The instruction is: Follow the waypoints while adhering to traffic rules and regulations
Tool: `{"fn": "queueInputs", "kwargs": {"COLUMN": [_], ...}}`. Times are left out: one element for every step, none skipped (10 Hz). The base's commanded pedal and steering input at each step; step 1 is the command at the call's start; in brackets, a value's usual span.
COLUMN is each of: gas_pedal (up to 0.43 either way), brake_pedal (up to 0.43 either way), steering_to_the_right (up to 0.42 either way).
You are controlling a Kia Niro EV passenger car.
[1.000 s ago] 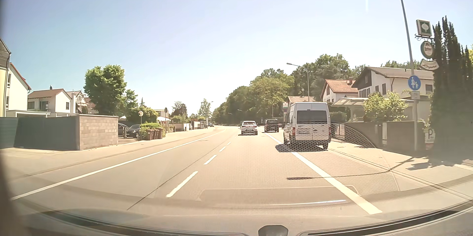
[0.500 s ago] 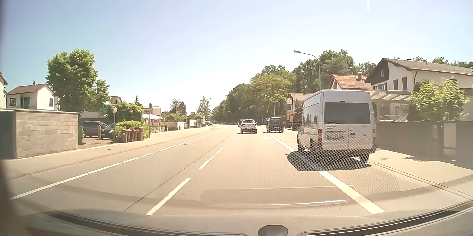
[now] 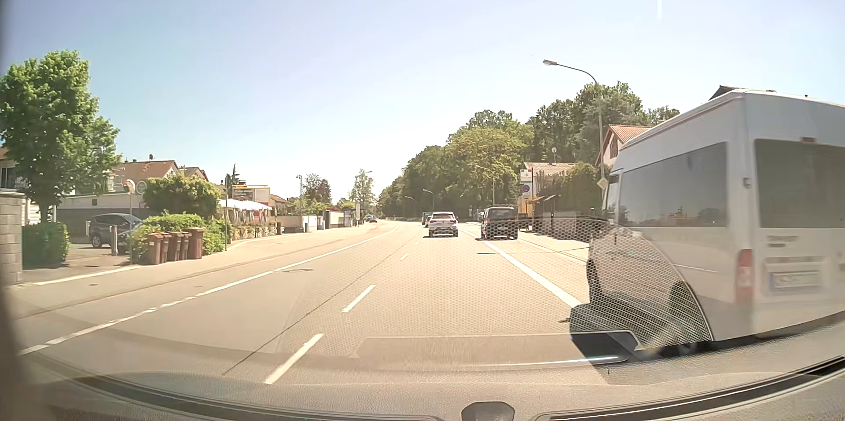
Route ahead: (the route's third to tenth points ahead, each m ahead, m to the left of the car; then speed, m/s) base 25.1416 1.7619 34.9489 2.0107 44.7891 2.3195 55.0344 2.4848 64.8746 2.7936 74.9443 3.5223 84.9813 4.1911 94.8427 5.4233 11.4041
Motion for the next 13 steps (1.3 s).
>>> {"fn": "queueInputs", "kwargs": {"gas_pedal": [0.059, 0.059, 0.059, 0.059, 0.059, 0.059, 0.059, 0.059, 0.059, 0.059, 0.059, 0.059, 0.059], "brake_pedal": [0.03, 0.03, 0.03, 0.03, 0.03, 0.03, 0.03, 0.03, 0.03, 0.03, 0.03, 0.03, 0.03], "steering_to_the_right": [-0.001, -0.001, -0.001, -0.001, -0.001, -0.001, -0.001, -0.001, -0.001, -0.001, -0.001, -0.001, -0.001]}}
